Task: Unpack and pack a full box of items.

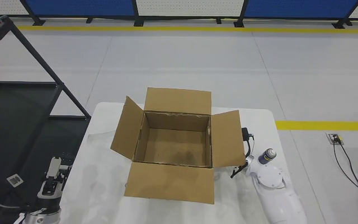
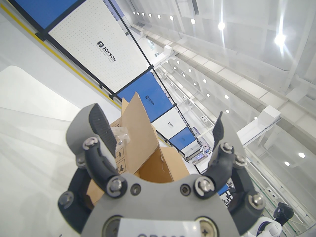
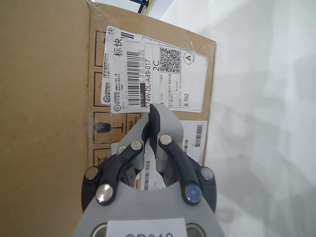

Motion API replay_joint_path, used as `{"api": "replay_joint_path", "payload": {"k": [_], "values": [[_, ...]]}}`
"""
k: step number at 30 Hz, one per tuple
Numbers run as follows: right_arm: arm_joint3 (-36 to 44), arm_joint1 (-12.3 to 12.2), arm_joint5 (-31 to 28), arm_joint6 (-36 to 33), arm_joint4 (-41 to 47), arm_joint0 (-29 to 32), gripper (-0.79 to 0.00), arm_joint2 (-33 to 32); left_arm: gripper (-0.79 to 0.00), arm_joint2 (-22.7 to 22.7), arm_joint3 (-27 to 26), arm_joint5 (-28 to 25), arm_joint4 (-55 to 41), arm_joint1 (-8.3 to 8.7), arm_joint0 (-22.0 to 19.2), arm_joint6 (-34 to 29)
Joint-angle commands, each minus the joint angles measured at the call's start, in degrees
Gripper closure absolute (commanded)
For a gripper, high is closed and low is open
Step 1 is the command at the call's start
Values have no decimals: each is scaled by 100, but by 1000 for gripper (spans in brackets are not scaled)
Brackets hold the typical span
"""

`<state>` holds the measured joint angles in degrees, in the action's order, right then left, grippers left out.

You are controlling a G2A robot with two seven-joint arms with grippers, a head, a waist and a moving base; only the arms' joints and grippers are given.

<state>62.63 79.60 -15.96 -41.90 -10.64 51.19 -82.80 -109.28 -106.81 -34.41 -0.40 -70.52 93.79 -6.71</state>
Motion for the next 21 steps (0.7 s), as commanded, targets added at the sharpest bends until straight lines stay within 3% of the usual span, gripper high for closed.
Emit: {"api": "replay_joint_path", "payload": {"k": [1, 21], "values": [[-19, -9, -19, -10, 30, -14, 0, 22, -785, 0, 0, 0, 0, 0, 0, 0], [-234, -67, -101, 93, 225, -215, 0, 342, -785, 0, 0, 0, 0, 0, 0, 0]]}}
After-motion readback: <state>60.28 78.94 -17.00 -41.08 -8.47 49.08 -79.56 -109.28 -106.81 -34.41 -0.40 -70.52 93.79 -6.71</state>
